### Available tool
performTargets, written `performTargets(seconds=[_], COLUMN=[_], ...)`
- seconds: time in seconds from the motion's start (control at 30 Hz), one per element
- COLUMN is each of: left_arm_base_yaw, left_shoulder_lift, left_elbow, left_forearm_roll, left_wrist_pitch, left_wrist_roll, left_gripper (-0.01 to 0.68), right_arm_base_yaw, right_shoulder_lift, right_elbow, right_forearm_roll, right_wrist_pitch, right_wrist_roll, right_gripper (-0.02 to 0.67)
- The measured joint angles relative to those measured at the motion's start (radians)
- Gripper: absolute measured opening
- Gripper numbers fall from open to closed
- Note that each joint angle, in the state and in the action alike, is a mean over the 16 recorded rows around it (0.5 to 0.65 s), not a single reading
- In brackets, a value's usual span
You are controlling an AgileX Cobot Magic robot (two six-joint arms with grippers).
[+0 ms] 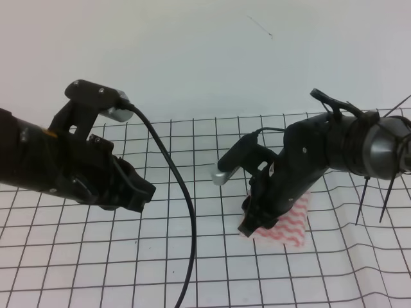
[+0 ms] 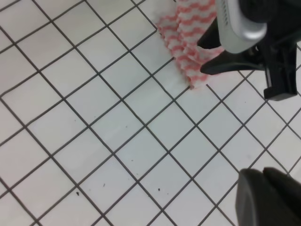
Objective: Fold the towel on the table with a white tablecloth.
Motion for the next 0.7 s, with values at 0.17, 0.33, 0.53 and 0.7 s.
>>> performTargets(seconds=[0.17,0.33,0.53,0.7], left_arm_base_yaw=[0.000,0.000,0.000,0.000], left_shoulder_lift=[0.000,0.000,0.000,0.000], left_elbow=[0.000,0.000,0.000,0.000], left_forearm_roll=[-0.003,-0.009,-0.015,-0.019], left_wrist_pitch=[0.001,0.003,0.005,0.006], left_wrist_roll=[0.004,0.007,0.011,0.012], left_gripper=[-0.002,-0.002,-0.002,-0.002], right_arm_base_yaw=[0.000,0.000,0.000,0.000], right_shoulder_lift=[0.015,0.023,0.032,0.036], right_elbow=[0.000,0.000,0.000,0.000], right_forearm_roll=[-0.008,-0.020,-0.041,-0.053], right_wrist_pitch=[-0.005,-0.016,-0.018,-0.023], right_wrist_roll=[0.013,0.025,0.036,0.038], right_gripper=[0.274,0.261,0.190,0.105])
